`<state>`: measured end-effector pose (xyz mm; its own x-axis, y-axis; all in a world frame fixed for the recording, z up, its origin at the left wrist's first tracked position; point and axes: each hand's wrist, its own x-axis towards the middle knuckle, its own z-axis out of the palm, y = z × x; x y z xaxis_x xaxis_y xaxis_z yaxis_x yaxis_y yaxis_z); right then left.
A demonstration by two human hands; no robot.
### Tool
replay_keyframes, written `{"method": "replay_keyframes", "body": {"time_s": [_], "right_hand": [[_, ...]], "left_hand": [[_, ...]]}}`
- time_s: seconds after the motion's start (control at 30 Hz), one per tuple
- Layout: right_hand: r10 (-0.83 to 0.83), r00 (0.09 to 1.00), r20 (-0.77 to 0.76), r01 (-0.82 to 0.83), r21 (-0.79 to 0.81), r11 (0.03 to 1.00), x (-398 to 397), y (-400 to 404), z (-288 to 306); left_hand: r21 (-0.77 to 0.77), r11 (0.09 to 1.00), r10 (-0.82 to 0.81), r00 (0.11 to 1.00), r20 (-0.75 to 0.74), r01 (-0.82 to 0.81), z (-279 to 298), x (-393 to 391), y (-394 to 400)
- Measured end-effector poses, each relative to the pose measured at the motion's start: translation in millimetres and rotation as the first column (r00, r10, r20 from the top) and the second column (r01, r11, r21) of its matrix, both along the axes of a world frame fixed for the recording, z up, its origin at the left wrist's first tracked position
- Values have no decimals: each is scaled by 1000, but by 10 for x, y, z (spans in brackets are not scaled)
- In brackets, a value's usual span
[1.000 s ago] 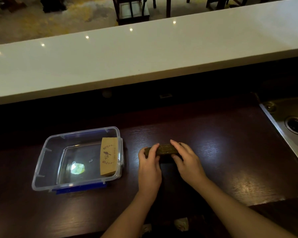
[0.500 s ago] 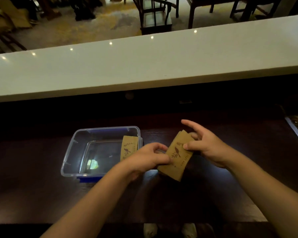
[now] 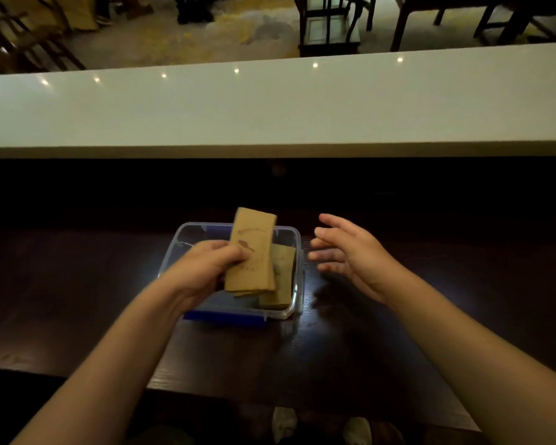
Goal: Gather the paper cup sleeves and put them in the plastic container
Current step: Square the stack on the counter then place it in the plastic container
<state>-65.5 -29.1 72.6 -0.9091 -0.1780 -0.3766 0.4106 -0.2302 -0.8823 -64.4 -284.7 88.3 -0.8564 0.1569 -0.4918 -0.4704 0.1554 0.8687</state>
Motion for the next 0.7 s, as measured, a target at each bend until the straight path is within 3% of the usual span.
{"method": "replay_keyframes", "body": {"time_s": [0.1, 0.23, 0.47, 0.7], "right_hand": [[-124, 988, 88, 113, 122, 986, 9, -37, -198], [-156, 979, 133, 109, 307, 945, 77, -140, -473], [-52, 988, 144, 6, 302, 953, 153, -426, -560], [-33, 999, 4, 30, 308, 951, 184, -499, -522]], "left_hand": [[-82, 992, 98, 994, 42, -94, -128, -198, -397], [-186, 983, 34, 988, 150, -6, -373, -365, -478], [-208, 974, -22, 947, 320, 93, -722, -427, -249], [-353, 923, -94, 980, 177, 152, -835, -416, -99]]}}
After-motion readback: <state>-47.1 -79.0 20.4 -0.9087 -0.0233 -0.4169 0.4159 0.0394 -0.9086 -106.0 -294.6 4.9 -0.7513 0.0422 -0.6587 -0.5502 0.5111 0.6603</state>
